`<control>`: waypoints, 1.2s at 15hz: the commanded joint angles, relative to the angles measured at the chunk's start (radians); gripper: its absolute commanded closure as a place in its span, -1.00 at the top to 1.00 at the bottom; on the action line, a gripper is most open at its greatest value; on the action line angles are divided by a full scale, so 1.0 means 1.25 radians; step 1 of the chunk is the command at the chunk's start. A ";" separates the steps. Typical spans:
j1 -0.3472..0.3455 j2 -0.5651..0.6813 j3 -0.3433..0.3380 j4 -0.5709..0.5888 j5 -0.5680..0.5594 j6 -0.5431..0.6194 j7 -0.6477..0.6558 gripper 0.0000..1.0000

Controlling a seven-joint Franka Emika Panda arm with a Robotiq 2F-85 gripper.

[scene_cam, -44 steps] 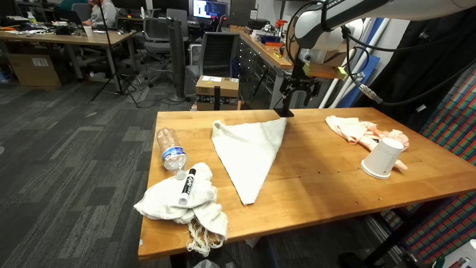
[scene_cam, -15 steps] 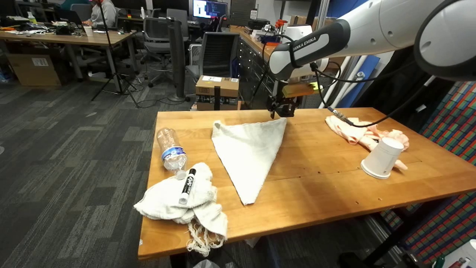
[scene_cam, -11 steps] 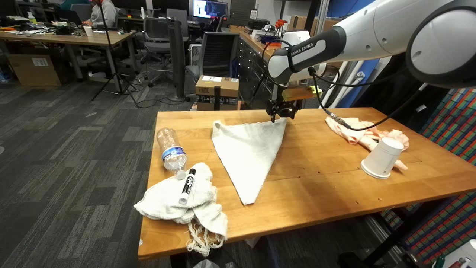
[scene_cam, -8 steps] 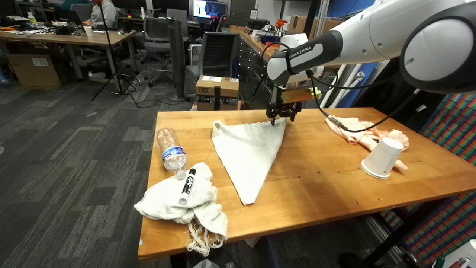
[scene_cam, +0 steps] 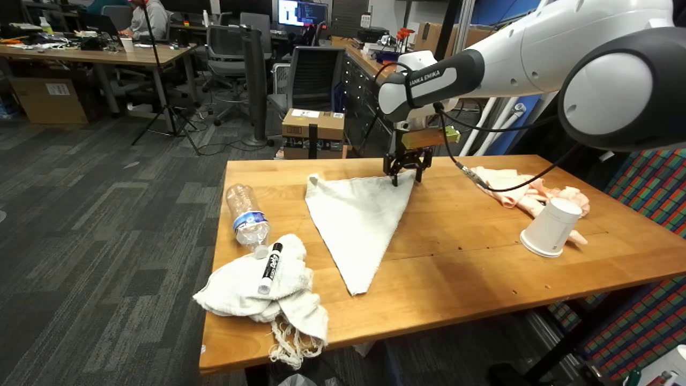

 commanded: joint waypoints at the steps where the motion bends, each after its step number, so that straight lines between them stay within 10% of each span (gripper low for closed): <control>1: 0.010 0.033 -0.004 0.072 -0.012 -0.058 -0.003 -0.04; 8: 0.026 0.018 -0.005 0.066 -0.023 -0.077 -0.009 -0.94; 18: 0.039 -0.079 -0.003 -0.009 -0.025 -0.005 -0.020 -0.89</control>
